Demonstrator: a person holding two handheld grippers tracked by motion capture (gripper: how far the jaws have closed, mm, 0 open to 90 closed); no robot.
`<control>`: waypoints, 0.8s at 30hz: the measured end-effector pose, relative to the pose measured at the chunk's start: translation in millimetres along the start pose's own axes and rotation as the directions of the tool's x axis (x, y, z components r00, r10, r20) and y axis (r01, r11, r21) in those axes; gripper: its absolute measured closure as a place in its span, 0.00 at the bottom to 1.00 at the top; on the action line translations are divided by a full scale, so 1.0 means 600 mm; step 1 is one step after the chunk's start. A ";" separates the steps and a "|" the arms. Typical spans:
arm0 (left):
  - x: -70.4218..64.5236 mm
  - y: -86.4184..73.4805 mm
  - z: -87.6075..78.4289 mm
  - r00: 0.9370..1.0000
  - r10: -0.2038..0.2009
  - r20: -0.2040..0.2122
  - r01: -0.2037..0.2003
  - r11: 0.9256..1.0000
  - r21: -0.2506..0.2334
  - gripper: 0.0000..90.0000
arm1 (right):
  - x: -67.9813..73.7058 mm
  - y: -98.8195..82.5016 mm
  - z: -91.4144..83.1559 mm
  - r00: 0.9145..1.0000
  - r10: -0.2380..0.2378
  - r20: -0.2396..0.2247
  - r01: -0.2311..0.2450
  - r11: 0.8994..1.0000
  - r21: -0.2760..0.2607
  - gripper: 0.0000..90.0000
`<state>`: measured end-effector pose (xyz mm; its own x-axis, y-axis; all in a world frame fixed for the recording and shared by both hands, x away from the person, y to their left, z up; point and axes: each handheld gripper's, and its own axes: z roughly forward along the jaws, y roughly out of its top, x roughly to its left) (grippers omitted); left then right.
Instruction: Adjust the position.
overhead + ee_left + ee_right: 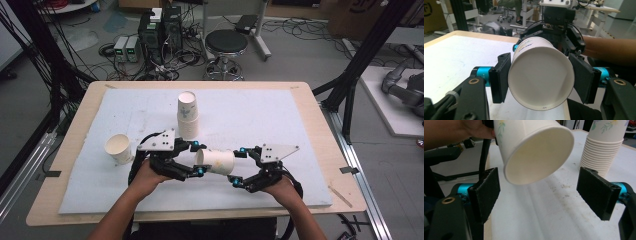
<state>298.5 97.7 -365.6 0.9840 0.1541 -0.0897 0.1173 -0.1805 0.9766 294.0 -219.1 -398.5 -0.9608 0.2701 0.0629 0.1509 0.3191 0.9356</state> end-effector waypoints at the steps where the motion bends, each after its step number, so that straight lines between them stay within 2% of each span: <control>1: 0.000 0.000 0.001 1.000 0.005 0.004 -0.005 1.000 0.003 0.41 | 0.001 0.000 0.001 1.000 0.005 -0.009 -0.005 1.000 0.002 0.21; 3: -0.001 0.000 0.003 1.000 0.004 0.010 -0.004 1.000 0.005 0.41 | 0.001 0.000 0.003 1.000 0.006 -0.013 -0.006 1.000 0.000 0.21; 9: -0.001 -0.002 0.009 0.999 -0.005 0.040 0.005 1.000 -0.009 0.41 | -0.001 0.001 0.008 0.998 0.011 -0.062 -0.013 0.999 -0.031 0.22; 11: 0.000 -0.002 0.009 0.999 -0.007 0.047 0.007 1.000 -0.016 0.41 | -0.001 0.001 0.007 0.997 0.011 -0.078 -0.014 0.999 -0.039 0.26; 14: 0.002 -0.003 0.008 0.998 -0.017 0.062 0.019 0.999 -0.031 0.41 | -0.001 0.001 0.004 0.995 0.012 -0.099 -0.018 0.998 -0.056 0.27; 20: 0.005 -0.008 0.006 0.995 -0.041 0.090 0.046 0.997 -0.057 0.41 | -0.002 0.001 0.003 0.993 0.002 -0.121 -0.013 0.996 -0.089 0.30; 24: 0.005 -0.010 0.005 0.994 -0.052 0.094 0.058 0.996 -0.063 0.41 | -0.002 0.002 0.000 0.992 0.001 -0.129 -0.016 0.993 -0.116 0.33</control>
<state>301.4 96.5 -372.0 0.9849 0.0712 -0.1581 0.1652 -0.1095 0.9802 295.5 -218.9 -397.7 -0.9827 0.1508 0.1080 0.1382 0.2074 0.9684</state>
